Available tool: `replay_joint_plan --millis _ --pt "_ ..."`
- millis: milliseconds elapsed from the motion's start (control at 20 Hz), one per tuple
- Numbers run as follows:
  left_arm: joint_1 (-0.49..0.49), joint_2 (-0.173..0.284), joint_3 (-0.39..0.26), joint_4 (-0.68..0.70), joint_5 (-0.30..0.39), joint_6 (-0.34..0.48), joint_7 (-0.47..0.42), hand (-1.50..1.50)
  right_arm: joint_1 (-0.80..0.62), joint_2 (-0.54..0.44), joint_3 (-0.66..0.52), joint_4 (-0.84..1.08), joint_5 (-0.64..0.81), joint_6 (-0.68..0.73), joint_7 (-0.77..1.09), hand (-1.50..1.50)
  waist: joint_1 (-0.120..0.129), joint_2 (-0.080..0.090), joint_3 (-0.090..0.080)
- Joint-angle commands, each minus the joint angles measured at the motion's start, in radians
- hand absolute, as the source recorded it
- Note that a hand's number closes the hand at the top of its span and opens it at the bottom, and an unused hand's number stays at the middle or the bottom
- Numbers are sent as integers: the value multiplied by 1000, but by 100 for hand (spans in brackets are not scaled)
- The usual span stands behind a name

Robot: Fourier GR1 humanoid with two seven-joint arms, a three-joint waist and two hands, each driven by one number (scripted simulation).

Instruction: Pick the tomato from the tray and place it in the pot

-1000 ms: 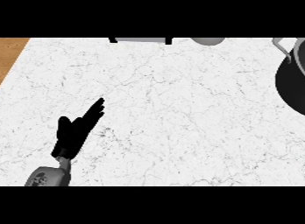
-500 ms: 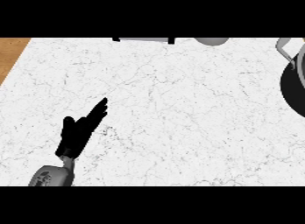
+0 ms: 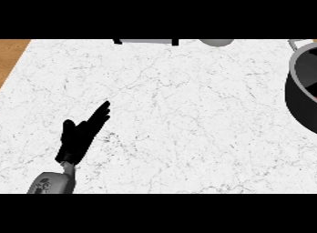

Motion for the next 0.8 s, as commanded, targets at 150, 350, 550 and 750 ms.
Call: replay_joint_plan --millis 150,350,550,750 --pt "23 4 21 42 2 0 -42 0 -17 -17 -273 -30 -254 -136 -131 -150 -25 -2 -1" --pt "1 22 41 35 24 -20 -19 0 -27 -96 -375 -25 -335 -183 -137 -150 -24 -3 -2" --pt "30 18 17 -14 11 -22 -7 0 33 -151 -468 -19 -416 -180 -239 -150 -19 -5 -1" --pt "52 21 28 -11 18 -30 -32 0 102 -231 -542 10 -483 -85 -314 -150 -18 -3 -1"
